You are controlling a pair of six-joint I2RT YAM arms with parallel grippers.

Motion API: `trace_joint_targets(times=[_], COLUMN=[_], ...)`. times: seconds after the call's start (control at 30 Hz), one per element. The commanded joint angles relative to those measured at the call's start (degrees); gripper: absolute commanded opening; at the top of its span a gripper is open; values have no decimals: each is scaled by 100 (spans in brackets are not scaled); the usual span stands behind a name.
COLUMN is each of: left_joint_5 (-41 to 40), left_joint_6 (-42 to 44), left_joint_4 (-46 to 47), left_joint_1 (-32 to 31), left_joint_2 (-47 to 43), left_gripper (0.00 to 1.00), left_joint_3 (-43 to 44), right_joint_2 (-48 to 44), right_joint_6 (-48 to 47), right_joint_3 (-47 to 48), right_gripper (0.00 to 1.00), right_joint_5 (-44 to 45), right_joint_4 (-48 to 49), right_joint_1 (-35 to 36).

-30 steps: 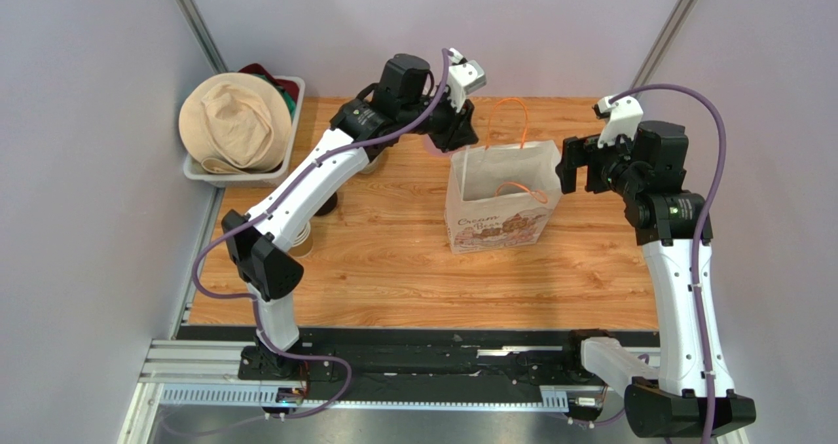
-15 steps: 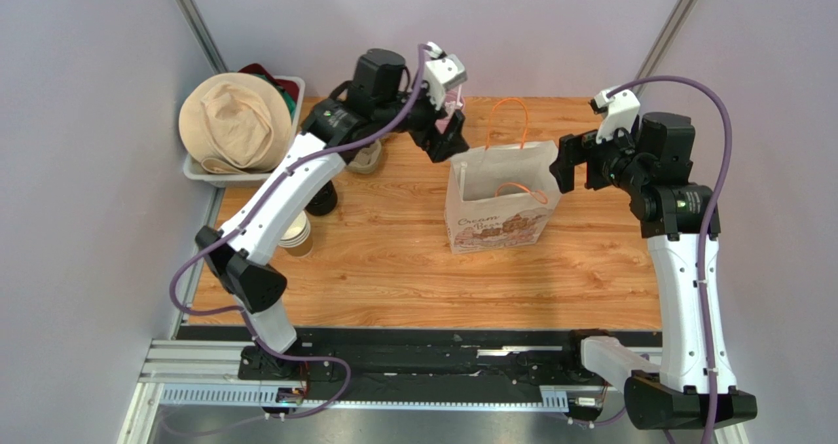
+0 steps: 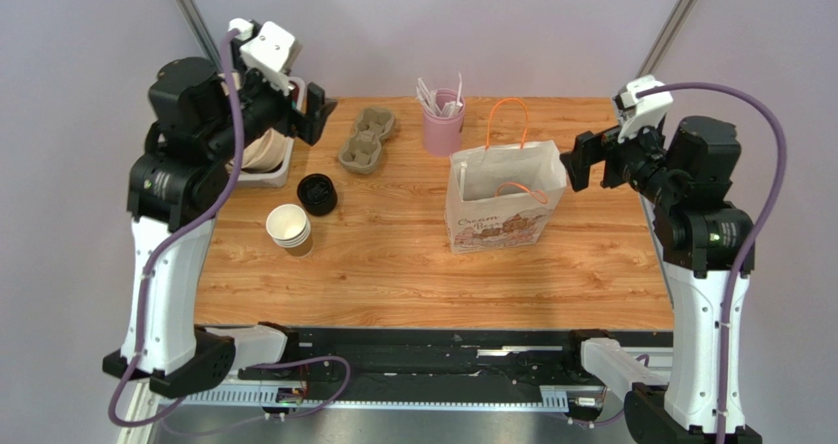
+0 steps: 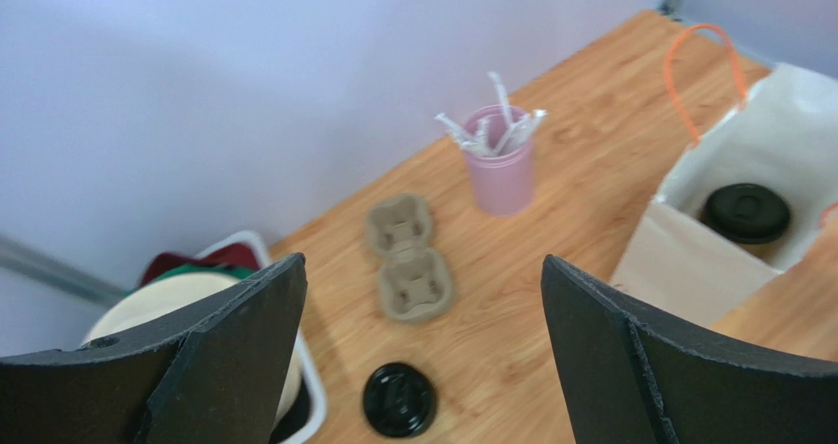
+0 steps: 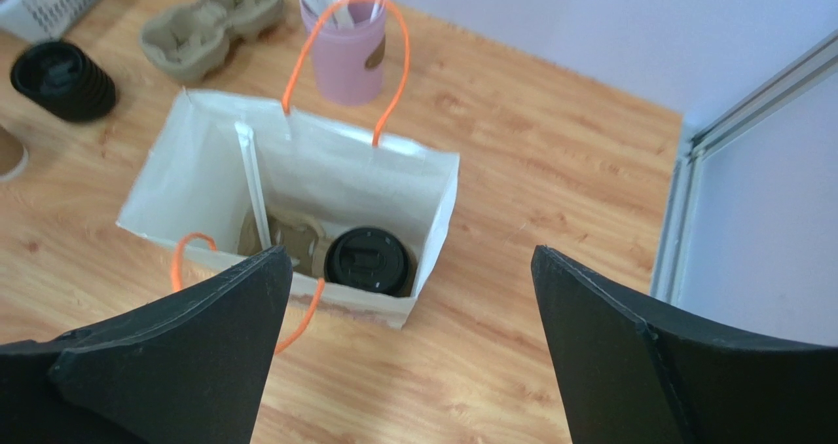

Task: Pack the takeout coffee

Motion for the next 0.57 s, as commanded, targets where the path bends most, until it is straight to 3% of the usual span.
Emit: trace_joint_targets(times=[0.0,0.17,0.53], left_joint_5=[-1630,-2303,-1830], left_joint_6=[431,256,-87], left_joint_4=[-563,-563,-659], left_joint_1=[252,901,1263], left_joint_2=[-438,-983,-1178], left_gripper=[98,99,99], left_joint_3=[141,-8,-246], right_joint_2=[-54,-28,-63], right_joint_6=[285,435,541], right_joint_3=[788,1368,1782], right_gripper=[99,99,99], right_joint_5=[250,785,910], right_joint_4=[176,-34,-324], right_joint_1=[-14,-14,-14])
